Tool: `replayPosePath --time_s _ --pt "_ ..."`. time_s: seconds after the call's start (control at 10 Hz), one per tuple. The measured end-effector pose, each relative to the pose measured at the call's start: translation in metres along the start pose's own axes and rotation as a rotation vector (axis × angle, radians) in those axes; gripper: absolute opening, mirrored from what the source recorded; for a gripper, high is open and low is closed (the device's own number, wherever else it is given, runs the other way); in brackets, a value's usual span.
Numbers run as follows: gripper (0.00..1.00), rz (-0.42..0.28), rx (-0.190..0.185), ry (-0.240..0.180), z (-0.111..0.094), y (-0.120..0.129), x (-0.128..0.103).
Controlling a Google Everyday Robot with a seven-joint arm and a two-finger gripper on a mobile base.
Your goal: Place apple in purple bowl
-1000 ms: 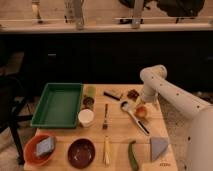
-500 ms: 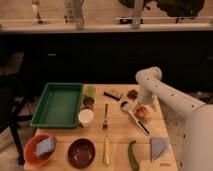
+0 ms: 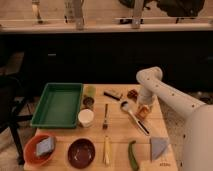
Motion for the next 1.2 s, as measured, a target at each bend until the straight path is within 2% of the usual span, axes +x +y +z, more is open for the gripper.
replayPosePath --time_s 0.2,0.3,0.8,1.2 --pt "0.05 0.004 0.006 0.007 -0.004 0.002 0.000" --pt "0.00 0.008 0.011 0.016 -0.009 0.002 -0.001" --pt "0.00 -0.002 0.021 0.055 -0.042 -0.008 -0.016" --pt "0.00 -0.084 -0.002 0.042 -0.056 -0.039 -0.058"
